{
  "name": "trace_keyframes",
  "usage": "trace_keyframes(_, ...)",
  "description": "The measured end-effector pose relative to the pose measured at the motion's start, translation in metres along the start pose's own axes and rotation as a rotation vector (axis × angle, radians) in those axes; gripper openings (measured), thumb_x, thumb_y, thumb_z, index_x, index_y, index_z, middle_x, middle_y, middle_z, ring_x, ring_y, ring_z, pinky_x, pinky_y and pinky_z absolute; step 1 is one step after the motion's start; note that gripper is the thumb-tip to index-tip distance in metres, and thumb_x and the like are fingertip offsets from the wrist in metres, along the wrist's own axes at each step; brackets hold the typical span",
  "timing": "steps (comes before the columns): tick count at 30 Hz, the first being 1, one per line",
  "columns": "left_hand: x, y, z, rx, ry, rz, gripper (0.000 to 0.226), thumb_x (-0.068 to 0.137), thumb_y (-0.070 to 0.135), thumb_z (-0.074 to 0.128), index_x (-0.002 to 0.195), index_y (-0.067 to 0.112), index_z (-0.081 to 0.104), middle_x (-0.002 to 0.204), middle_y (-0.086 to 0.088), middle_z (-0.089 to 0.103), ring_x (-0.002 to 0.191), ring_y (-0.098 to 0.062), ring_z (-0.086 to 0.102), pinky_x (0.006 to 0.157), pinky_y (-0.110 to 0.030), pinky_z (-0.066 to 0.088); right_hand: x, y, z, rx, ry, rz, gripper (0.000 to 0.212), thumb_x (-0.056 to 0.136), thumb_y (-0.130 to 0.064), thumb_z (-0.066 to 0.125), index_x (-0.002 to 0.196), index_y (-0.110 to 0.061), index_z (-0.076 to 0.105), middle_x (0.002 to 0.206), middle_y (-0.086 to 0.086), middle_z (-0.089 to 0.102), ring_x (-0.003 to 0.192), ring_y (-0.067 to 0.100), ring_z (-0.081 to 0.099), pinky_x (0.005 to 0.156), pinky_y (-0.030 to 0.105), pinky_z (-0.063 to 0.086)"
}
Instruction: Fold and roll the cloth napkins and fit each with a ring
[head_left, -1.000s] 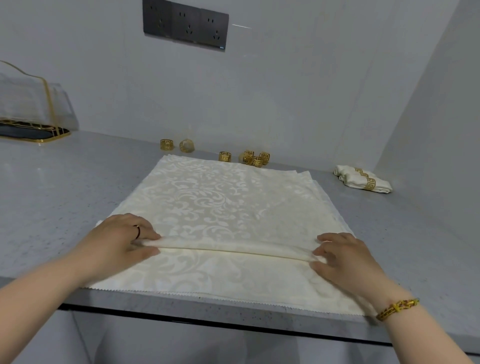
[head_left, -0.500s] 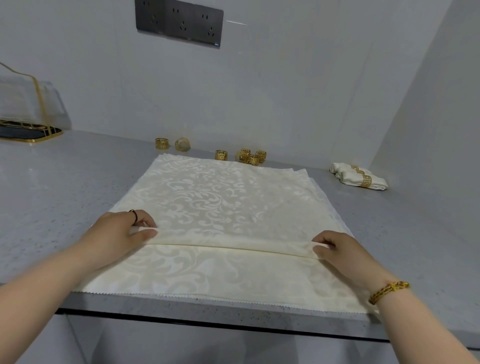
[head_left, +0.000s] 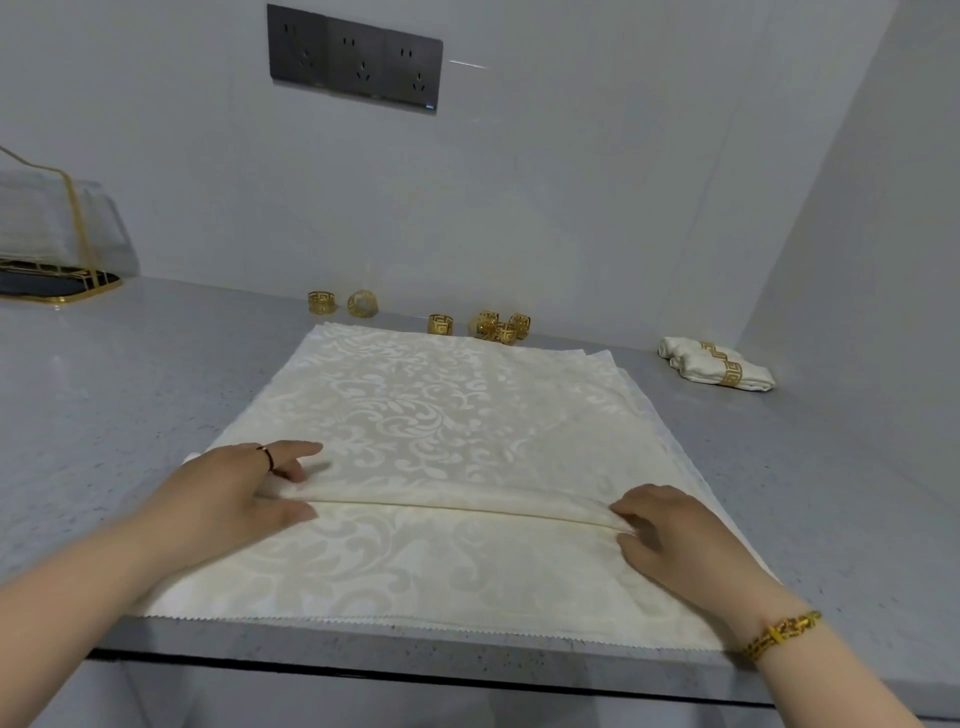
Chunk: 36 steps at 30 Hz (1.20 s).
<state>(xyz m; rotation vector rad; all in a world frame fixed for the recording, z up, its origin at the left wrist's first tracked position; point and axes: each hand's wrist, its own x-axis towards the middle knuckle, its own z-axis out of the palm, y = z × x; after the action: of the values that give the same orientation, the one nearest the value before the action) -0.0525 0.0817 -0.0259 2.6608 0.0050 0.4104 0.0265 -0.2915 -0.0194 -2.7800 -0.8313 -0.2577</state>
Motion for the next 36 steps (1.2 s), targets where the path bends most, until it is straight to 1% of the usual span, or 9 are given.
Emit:
trace_keyframes(6, 0.006, 0.002, -0.001, 0.114, 0.080, 0.025, 0.011, 0.087, 0.029, 0.056, 0.090, 0.039, 0.053, 0.085, 0.014, 0.061, 0.082, -0.009, 0.056, 0.060, -0.016, 0.034, 0.004, 0.005, 0.005, 0.018, 0.098, 0.093, 0.023, 0.089, -0.006, 0.053, 0.108, -0.007, 0.066, 0.106, 0.007, 0.067, 0.101, 0.022, 0.059, 0.081, 0.012, 0.033)
trace_keyframes(9, 0.005, 0.002, -0.002, -0.045, 0.026, -0.025, 0.023, 0.087, 0.023, 0.057, 0.074, 0.040, 0.049, 0.077, 0.020, 0.060, 0.076, -0.004, 0.055, 0.063, -0.016, 0.037, 0.002, 0.005, 0.002, 0.061, 0.132, 0.126, 0.026, 0.091, -0.008, 0.049, 0.113, -0.011, 0.063, 0.112, 0.001, 0.064, 0.107, 0.018, 0.056, 0.081, 0.006, 0.027)
trace_keyframes(13, 0.016, -0.003, 0.000, -0.246, -0.056, -0.112, 0.021, 0.086, 0.016, 0.059, 0.075, 0.033, 0.057, 0.086, 0.012, 0.063, 0.089, -0.013, 0.058, 0.077, -0.025, 0.038, 0.011, 0.005, -0.004, 0.149, 0.067, 0.234, 0.029, 0.094, -0.010, 0.043, 0.118, -0.016, 0.058, 0.121, -0.001, 0.059, 0.113, 0.015, 0.051, 0.079, 0.009, 0.029)
trace_keyframes(18, 0.026, -0.006, 0.008, -0.082, 0.080, -0.102, 0.017, 0.080, 0.018, 0.067, 0.087, 0.027, 0.055, 0.092, 0.008, 0.057, 0.089, -0.012, 0.051, 0.078, -0.024, 0.035, 0.032, 0.004, -0.003, 0.033, 0.035, 0.318, 0.030, 0.090, -0.015, 0.046, 0.121, -0.018, 0.049, 0.116, 0.002, 0.057, 0.105, 0.020, 0.052, 0.081, 0.023, 0.037)
trace_keyframes(21, 0.027, -0.007, 0.009, 0.130, 0.196, 0.110, 0.020, 0.069, 0.003, 0.076, 0.083, 0.015, 0.069, 0.084, 0.008, 0.063, 0.076, -0.020, 0.062, 0.069, -0.028, 0.044, 0.038, 0.001, 0.003, -0.081, 0.130, 0.218, 0.021, 0.085, -0.005, 0.050, 0.104, -0.011, 0.055, 0.102, 0.004, 0.057, 0.093, 0.021, 0.050, 0.077, 0.028, 0.037)
trace_keyframes(24, 0.019, -0.006, 0.008, 0.281, 0.164, 0.341, 0.009, 0.062, 0.011, 0.073, 0.067, 0.019, 0.073, 0.069, 0.010, 0.070, 0.059, -0.011, 0.067, 0.057, -0.005, 0.038, 0.031, 0.001, 0.007, -0.067, 0.213, -0.017, 0.015, 0.060, 0.000, 0.058, 0.067, -0.012, 0.064, 0.065, 0.001, 0.063, 0.059, 0.024, 0.061, 0.054, 0.026, 0.045)
trace_keyframes(28, 0.008, -0.009, 0.010, 0.261, 0.082, 0.260, 0.041, 0.072, 0.046, 0.047, 0.086, 0.018, 0.074, 0.086, 0.008, 0.072, 0.075, -0.012, 0.068, 0.068, -0.019, 0.045, 0.016, 0.001, 0.004, -0.047, 0.075, 0.063, 0.041, 0.069, -0.029, 0.045, 0.099, -0.014, 0.068, 0.096, -0.003, 0.067, 0.091, 0.019, 0.060, 0.080, 0.027, 0.041)
trace_keyframes(31, 0.014, -0.006, 0.013, 0.155, 0.108, 0.140, 0.029, 0.082, 0.030, 0.063, 0.106, 0.015, 0.068, 0.108, 0.004, 0.066, 0.102, -0.018, 0.061, 0.083, -0.022, 0.038, 0.020, 0.001, 0.004, -0.072, 0.067, 0.079, 0.042, 0.078, -0.029, 0.042, 0.110, -0.014, 0.064, 0.109, -0.001, 0.064, 0.104, 0.021, 0.056, 0.086, 0.025, 0.038)
trace_keyframes(36, 0.026, -0.009, 0.023, 0.155, 0.152, 0.129, 0.025, 0.087, 0.017, 0.057, 0.111, 0.014, 0.066, 0.112, 0.004, 0.065, 0.106, -0.019, 0.057, 0.080, -0.020, 0.034, 0.031, -0.002, 0.014, -0.096, 0.149, 0.140, 0.021, 0.087, -0.010, 0.048, 0.098, -0.006, 0.066, 0.098, 0.009, 0.065, 0.096, 0.027, 0.056, 0.077, 0.030, 0.039)
